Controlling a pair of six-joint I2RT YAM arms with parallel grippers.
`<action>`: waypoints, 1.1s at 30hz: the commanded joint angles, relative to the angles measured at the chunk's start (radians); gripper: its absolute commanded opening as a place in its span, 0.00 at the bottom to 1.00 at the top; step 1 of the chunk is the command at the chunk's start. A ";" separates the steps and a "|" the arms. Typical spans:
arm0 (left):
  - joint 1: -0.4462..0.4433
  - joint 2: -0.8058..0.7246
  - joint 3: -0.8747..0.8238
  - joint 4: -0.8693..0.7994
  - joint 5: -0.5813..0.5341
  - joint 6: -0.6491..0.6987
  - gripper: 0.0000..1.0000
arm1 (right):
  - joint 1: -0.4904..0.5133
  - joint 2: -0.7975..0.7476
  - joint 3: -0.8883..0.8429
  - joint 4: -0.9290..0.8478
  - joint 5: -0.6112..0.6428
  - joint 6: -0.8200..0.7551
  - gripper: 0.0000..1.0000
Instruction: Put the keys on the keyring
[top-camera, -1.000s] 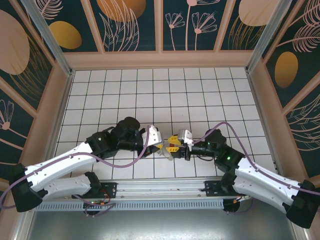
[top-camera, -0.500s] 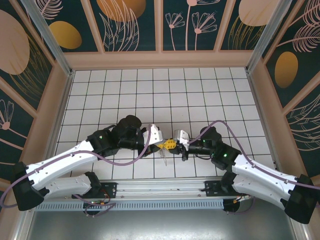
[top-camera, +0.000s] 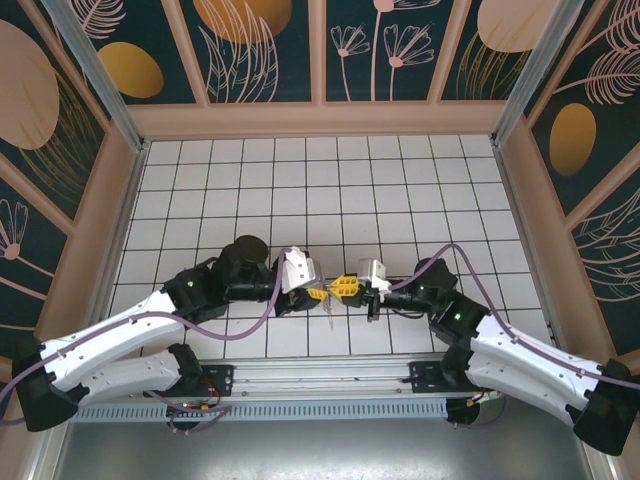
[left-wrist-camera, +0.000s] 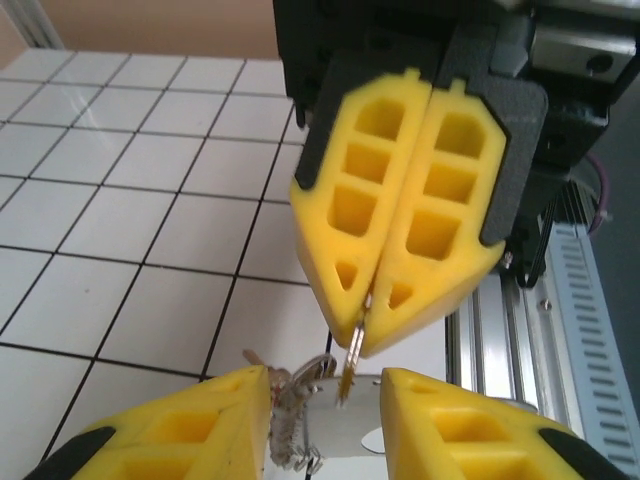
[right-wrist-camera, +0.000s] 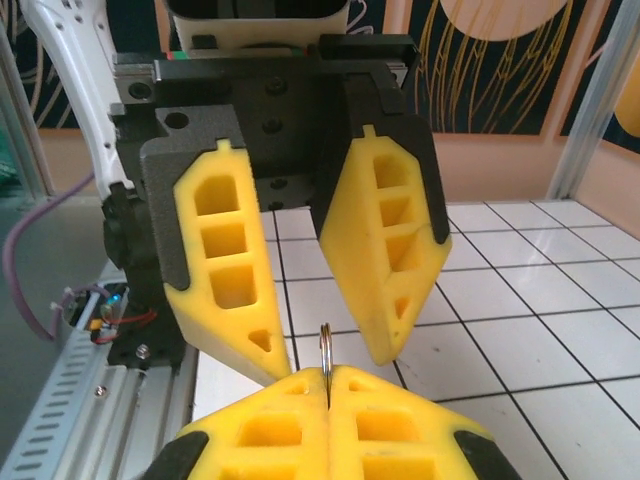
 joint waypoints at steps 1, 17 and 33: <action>0.001 -0.027 -0.031 0.119 0.019 -0.061 0.33 | 0.005 -0.007 -0.026 0.172 -0.048 0.070 0.00; 0.000 -0.059 -0.055 0.201 0.061 -0.101 0.00 | 0.000 -0.002 -0.097 0.443 -0.060 0.203 0.00; 0.000 0.041 0.096 -0.123 -0.004 0.089 0.00 | 0.015 0.030 0.141 -0.217 0.088 -0.095 0.18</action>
